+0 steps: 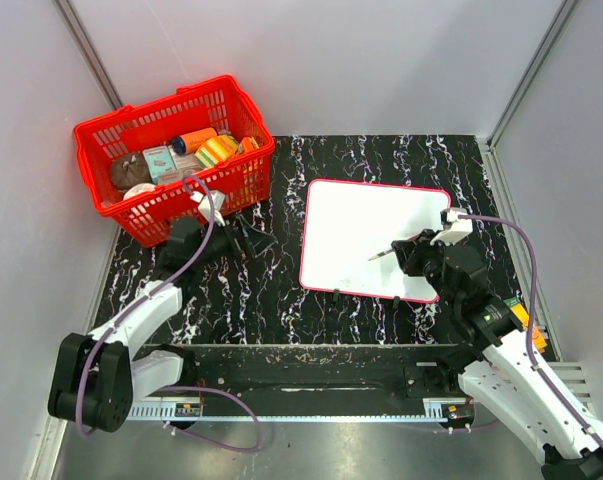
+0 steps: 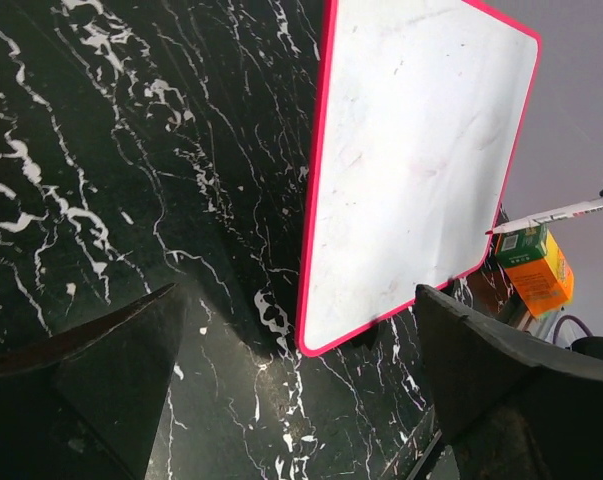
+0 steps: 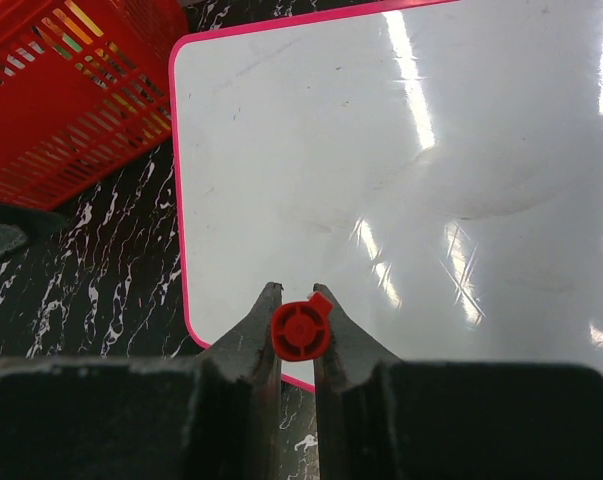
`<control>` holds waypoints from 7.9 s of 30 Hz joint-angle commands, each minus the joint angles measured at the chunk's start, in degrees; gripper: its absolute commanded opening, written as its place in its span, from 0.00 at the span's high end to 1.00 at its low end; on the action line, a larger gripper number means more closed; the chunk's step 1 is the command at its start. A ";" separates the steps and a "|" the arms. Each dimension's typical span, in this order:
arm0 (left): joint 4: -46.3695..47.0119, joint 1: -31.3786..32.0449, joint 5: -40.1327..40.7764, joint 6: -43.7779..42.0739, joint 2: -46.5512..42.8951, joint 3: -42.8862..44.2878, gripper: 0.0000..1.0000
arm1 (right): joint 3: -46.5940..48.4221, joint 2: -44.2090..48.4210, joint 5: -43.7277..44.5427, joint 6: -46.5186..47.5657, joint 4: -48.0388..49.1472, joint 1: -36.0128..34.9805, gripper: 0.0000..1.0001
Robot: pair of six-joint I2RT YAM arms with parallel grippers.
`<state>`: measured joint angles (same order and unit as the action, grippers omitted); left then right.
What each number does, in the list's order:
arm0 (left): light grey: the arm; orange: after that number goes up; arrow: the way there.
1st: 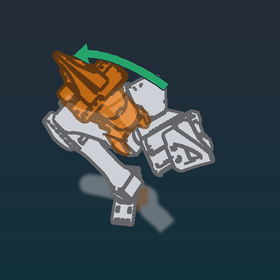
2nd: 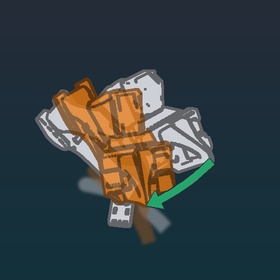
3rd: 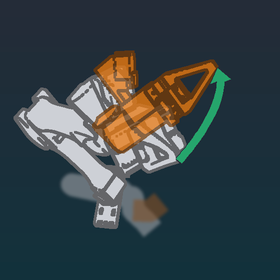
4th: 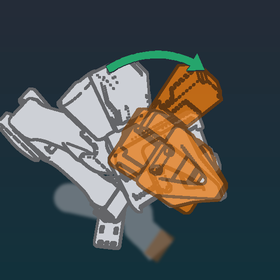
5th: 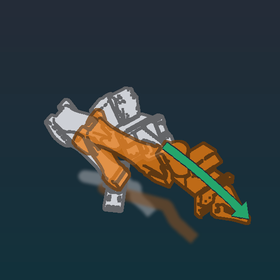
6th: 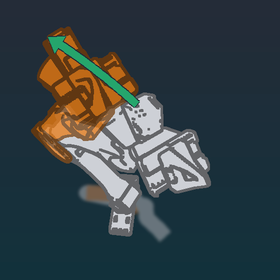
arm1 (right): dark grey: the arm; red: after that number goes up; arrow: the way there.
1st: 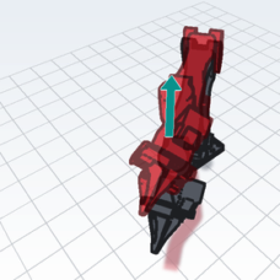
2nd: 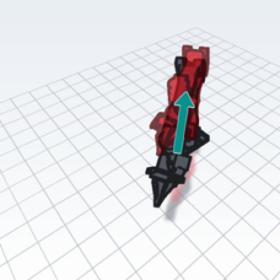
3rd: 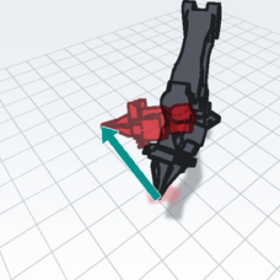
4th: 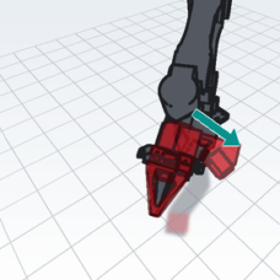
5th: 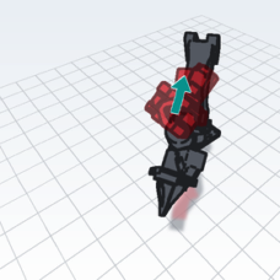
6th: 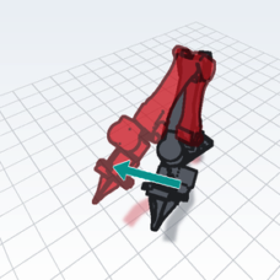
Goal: Write a sentence on the whiteboard
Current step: Hold the whiteboard on the whiteboard stand, then write on the whiteboard with the whiteboard.
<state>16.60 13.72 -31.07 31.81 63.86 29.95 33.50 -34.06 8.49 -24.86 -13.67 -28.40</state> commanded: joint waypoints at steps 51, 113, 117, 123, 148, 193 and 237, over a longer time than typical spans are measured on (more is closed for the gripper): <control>30.42 8.96 -28.34 4.84 47.42 20.85 0.77 | 1.31 1.54 -0.76 2.45 -0.04 -0.25 1.00; 18.12 11.86 -23.69 -3.25 37.57 12.93 1.00 | 16.34 -29.65 21.12 27.15 36.34 -23.28 1.00; 17.77 11.86 -23.60 -3.60 37.66 13.02 1.00 | 15.11 -30.27 23.67 27.67 39.25 -23.28 1.00; 17.68 11.86 -23.86 -3.69 37.66 13.02 1.00 | 15.02 -30.28 20.70 27.15 38.81 -22.05 1.00; 18.12 11.95 -24.57 -3.07 38.54 13.37 1.00 | 13.00 -28.95 -2.78 17.48 33.00 -9.39 1.00; 17.15 12.04 -25.97 -3.34 39.33 14.34 1.00 | 8.08 -32.03 3.46 13.88 35.65 -9.56 1.00; 15.48 12.74 -25.80 -4.48 39.24 14.96 1.00 | 13.00 -35.89 5.22 13.09 39.78 -9.39 1.00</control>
<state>32.38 25.12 -57.60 31.33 102.50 43.90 43.92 -68.99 11.88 -12.40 23.27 -37.56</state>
